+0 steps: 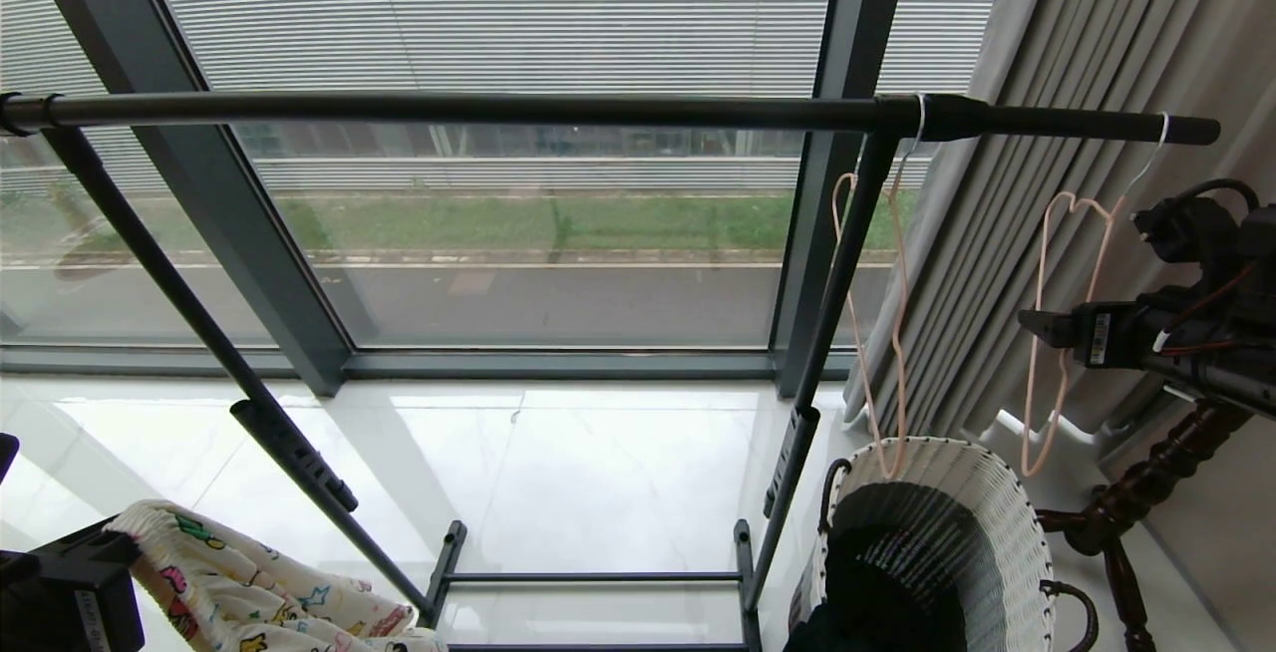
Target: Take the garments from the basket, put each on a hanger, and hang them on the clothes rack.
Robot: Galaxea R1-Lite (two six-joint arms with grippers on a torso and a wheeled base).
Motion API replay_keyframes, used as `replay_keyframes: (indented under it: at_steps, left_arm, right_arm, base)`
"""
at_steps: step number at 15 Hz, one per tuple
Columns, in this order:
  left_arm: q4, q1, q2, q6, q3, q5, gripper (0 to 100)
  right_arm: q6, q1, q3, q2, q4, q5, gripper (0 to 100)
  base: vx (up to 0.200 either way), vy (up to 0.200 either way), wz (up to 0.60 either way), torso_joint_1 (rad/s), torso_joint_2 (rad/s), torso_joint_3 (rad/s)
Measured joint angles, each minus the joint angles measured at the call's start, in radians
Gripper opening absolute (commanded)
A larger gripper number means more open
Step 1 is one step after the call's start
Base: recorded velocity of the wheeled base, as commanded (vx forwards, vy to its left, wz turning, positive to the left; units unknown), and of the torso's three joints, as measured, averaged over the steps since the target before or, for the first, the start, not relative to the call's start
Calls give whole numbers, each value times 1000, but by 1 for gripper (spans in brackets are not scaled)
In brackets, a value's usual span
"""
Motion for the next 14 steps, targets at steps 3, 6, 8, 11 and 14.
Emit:
replay_keyframes:
  at_steps: [3, 6, 8, 11, 14]
  left_arm:
    - [0, -25, 0, 0, 0, 0, 0]
    - [0, -30, 0, 0, 0, 0, 0]
    - [0, -31, 0, 0, 0, 0, 0]
    - [0, -31, 0, -1, 0, 0, 0]
    - [0, -31, 0, -1, 0, 0, 0]
  right_arm:
    - [0, -20, 3, -4, 0, 2, 100]
    - [0, -31, 25, -16, 0, 6, 100]
    - [-1, -32, 47, -26, 0, 5, 100]
    - [-1, -32, 70, -39, 0, 3, 100]
    - [-1, -31, 72, -47, 0, 3, 100]
  base:
    - [0, 0, 0, 0, 0, 0]
    - [0, 0, 0, 0, 0, 0]
    - [0, 0, 0, 0, 0, 0]
    - [0, 0, 0, 0, 0, 0]
    - [0, 0, 0, 0, 0, 0]
